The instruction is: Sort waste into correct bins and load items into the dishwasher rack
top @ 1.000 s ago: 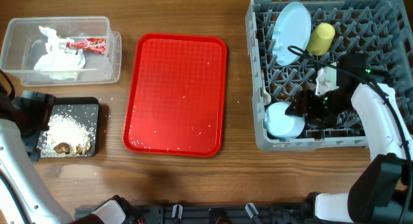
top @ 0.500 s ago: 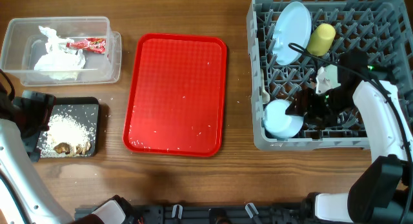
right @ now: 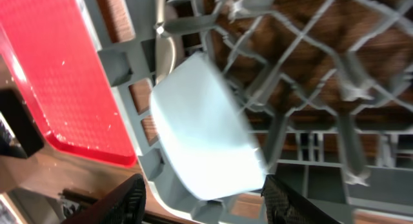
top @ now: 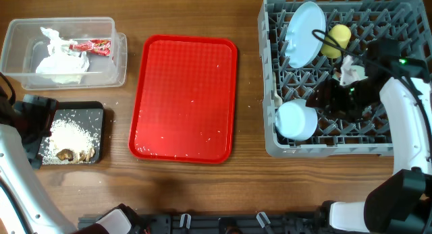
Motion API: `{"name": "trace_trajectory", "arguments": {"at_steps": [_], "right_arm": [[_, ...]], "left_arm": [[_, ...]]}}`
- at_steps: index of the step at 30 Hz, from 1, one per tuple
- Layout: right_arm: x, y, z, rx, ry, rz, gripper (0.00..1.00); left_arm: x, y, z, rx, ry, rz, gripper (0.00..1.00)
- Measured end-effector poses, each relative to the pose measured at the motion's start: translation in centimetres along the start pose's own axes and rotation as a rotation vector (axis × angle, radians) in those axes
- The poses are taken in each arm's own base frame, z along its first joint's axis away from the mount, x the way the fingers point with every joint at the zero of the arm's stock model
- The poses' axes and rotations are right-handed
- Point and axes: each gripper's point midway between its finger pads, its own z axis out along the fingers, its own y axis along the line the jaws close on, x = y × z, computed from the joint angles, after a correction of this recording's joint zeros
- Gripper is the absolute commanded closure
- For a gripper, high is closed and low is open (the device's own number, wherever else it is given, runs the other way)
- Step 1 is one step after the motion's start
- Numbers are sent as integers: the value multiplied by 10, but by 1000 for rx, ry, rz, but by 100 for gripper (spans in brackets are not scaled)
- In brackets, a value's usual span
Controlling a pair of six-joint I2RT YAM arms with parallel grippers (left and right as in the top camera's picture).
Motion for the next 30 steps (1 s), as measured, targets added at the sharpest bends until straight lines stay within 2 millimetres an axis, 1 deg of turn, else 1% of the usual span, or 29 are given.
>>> {"name": "trace_trajectory", "arguments": {"at_steps": [4,7,9,10,11,13,15,17,21,23,27,30], "right_arm": [[-1,-18,-8,27,-11,59,41],[0,-22,-10,33,-16,70,38],[2,-17,-15,28,-28,54,29],[5,-13,-17,25,-33,35,21],[8,-8,-19,25,-33,13,16],[10,-1,-19,25,-34,-23,12],[9,2,-16,24,-37,-44,12],[8,0,-10,22,-41,-49,12],[13,-8,17,-9,-26,-42,12],[17,-9,26,-29,-17,-38,12],[16,-5,30,-59,-24,-43,12],[14,-6,32,-59,-32,-47,14]], "left_arm": [[0,0,0,0,0,0,0],[0,0,0,0,0,0,0],[0,0,0,0,0,0,0],[0,0,0,0,0,0,0],[0,0,0,0,0,0,0],[0,0,0,0,0,0,0],[0,0,0,0,0,0,0],[0,0,0,0,0,0,0],[0,0,0,0,0,0,0],[0,0,0,0,0,0,0],[0,0,0,0,0,0,0],[0,0,0,0,0,0,0]]}}
